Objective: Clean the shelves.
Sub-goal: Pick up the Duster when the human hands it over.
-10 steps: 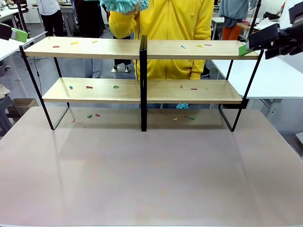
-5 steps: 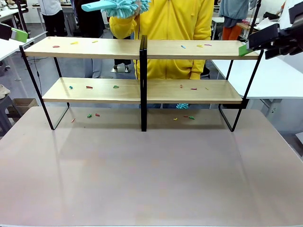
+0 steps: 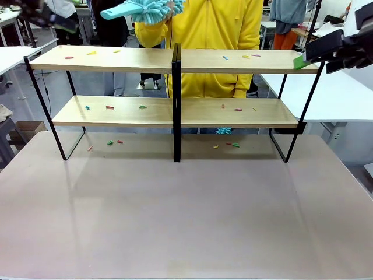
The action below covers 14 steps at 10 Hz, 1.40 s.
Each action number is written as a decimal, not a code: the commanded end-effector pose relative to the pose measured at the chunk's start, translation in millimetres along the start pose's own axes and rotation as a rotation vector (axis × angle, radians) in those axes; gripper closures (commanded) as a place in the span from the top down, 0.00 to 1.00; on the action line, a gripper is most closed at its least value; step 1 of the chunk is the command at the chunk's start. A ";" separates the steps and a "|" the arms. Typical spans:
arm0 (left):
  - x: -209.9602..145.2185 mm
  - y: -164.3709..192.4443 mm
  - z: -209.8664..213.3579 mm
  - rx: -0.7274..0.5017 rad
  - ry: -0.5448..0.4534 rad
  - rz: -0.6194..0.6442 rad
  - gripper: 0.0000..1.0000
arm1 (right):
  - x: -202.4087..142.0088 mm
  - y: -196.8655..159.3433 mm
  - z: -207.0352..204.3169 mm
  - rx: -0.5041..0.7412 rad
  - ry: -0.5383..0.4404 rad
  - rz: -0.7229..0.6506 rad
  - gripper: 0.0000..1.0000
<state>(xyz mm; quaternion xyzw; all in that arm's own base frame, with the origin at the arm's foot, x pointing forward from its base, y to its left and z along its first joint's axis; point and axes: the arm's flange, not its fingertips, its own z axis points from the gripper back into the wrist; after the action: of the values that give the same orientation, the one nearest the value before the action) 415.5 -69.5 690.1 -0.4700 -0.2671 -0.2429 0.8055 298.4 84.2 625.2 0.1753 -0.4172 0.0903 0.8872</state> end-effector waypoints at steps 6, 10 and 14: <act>63.5 29.5 -40.5 -0.095 0.101 0.234 1.00 | 0.4 -0.3 0.3 0.003 -0.001 -0.002 1.00; 93.3 60.2 -83.7 -0.071 0.058 0.353 1.00 | 0.4 -0.3 0.3 0.003 -0.001 -0.002 1.00; 94.3 61.9 -98.8 -0.068 0.029 0.373 1.00 | 0.4 -0.3 0.3 0.003 -0.001 -0.002 1.00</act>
<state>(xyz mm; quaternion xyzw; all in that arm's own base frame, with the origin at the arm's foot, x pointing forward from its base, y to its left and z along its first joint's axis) 547.1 -143.0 670.9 -0.5258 -0.1536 -0.1204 0.8279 298.3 84.3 625.1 0.1747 -0.4171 0.0903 0.8873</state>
